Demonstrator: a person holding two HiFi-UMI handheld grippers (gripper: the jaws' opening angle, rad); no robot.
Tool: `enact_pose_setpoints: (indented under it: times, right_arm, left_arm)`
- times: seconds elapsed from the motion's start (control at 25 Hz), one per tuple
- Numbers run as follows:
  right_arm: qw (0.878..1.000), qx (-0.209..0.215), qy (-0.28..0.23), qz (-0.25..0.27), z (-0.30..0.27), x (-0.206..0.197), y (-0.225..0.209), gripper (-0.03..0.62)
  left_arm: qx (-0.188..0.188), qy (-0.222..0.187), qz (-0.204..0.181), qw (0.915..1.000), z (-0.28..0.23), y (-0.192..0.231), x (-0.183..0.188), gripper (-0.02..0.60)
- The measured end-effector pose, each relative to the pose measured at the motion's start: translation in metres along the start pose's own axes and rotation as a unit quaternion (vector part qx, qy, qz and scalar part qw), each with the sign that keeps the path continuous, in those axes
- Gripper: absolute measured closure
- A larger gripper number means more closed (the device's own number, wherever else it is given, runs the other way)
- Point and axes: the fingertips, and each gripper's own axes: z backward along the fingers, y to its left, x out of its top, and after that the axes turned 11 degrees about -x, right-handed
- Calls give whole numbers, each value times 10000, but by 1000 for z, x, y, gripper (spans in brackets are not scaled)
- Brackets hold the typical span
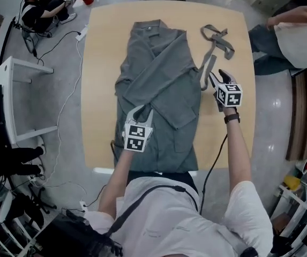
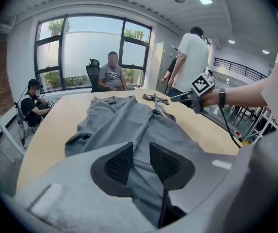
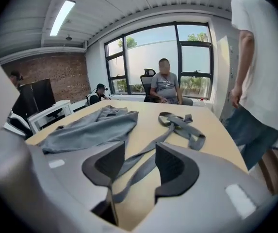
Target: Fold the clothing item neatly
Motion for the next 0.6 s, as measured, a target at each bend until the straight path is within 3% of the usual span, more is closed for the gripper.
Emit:
enact_pose_setpoints:
  times: [0.12, 0.36, 0.52, 0.6]
  right_arm:
    - [9997, -32, -80, 231, -59, 36, -39, 382]
    - [9986, -463, -48, 247, -162, 86, -91, 330]
    - [9959, -707, 351, 443, -201, 77, -100, 329]
    - [9944, -799, 591, 361, -204, 69, -103, 383]
  left_arm:
    - [-67, -123, 140, 9998, -24, -18, 21, 468]
    - [-100, 27, 45, 9999, -59, -48, 31, 468]
    - [-88, 154, 100, 9998, -61, -54, 23, 468]
    - [-63, 172, 100, 9998, -60, -49, 19, 468]
